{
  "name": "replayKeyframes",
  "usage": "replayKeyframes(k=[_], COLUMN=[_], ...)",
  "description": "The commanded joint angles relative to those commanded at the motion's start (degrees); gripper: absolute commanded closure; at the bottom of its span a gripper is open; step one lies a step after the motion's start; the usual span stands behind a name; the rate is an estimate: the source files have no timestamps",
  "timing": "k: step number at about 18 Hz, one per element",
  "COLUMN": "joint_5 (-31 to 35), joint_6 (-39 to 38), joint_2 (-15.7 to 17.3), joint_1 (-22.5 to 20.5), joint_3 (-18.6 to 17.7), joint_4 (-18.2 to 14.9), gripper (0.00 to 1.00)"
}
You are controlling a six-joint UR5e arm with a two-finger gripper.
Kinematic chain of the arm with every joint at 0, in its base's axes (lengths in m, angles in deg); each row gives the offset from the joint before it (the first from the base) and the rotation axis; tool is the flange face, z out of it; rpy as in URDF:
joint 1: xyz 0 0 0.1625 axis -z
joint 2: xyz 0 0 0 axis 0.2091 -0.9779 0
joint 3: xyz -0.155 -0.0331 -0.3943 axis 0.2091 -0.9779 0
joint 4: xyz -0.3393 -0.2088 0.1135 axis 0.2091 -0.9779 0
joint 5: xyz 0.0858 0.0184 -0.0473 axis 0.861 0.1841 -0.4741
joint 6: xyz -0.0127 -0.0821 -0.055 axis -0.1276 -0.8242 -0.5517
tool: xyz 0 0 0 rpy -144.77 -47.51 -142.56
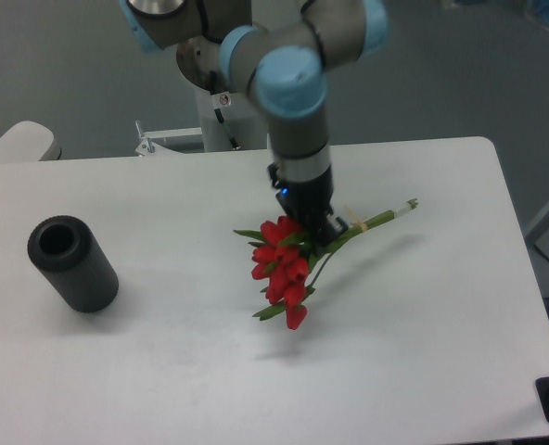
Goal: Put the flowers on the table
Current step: 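Lower the tulips and lay them flat on the table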
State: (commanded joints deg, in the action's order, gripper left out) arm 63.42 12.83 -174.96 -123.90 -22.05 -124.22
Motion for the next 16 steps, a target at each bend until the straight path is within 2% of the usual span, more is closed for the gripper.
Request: replayKeyframes(k=[3,8,9,11,12,13,15,16], joint_5=[-0.2,-0.6,-0.7,-0.7,-0.6,-0.6,-0.7,-0.6], joint_6=[0.1,0.2,0.3,0.7,1.0,1.1,1.1,1.1], joint_2=[-2.9,-4.7,-5.0,-5.2,-5.2,-5.1,-4.9,-4.9], joint_1=[0.5,1.0,1.3,1.4,1.5,1.5,1.6,1.7], joint_3=[0.6,1.8,1.9,2.6,3.0,3.5,5.1,5.7], joint_4=[0.0,0.1,0.1,0.5,0.9,1.0,1.1,1.3], gripper=[0.89,0.88,0.85,0.72,0.54,0.41,0.05,0.00])
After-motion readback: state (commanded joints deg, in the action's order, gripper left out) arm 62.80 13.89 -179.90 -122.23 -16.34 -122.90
